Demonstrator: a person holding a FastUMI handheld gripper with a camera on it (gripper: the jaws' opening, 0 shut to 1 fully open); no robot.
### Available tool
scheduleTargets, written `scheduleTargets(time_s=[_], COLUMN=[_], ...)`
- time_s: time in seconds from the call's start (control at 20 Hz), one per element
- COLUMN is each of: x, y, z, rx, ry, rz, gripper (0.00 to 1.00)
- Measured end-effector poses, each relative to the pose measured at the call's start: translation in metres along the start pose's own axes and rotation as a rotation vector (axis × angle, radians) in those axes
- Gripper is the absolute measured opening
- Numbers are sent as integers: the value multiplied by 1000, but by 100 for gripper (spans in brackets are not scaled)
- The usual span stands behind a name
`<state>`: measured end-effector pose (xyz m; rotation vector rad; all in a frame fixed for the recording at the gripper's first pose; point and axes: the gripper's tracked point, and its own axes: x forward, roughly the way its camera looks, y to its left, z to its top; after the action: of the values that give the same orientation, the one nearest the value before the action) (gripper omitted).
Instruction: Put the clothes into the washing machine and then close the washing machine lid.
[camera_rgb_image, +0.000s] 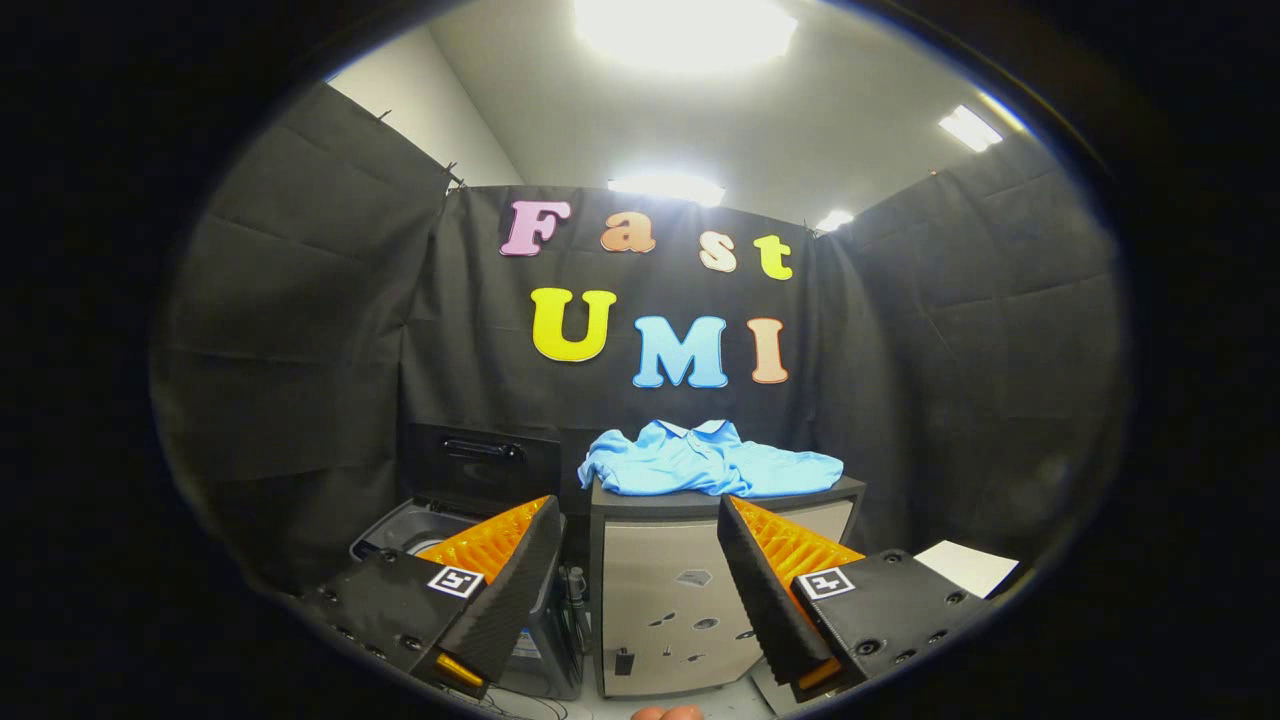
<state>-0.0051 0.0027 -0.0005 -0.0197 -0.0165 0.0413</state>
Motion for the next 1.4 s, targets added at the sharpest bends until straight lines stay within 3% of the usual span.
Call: scheduleTargets(time_s=[1.15, 1.4], x=[0, 19], y=[3, 4], z=[0, 20], rx=[-6, -31], ry=[21, 22], rz=[18, 45], gripper=[98, 98])
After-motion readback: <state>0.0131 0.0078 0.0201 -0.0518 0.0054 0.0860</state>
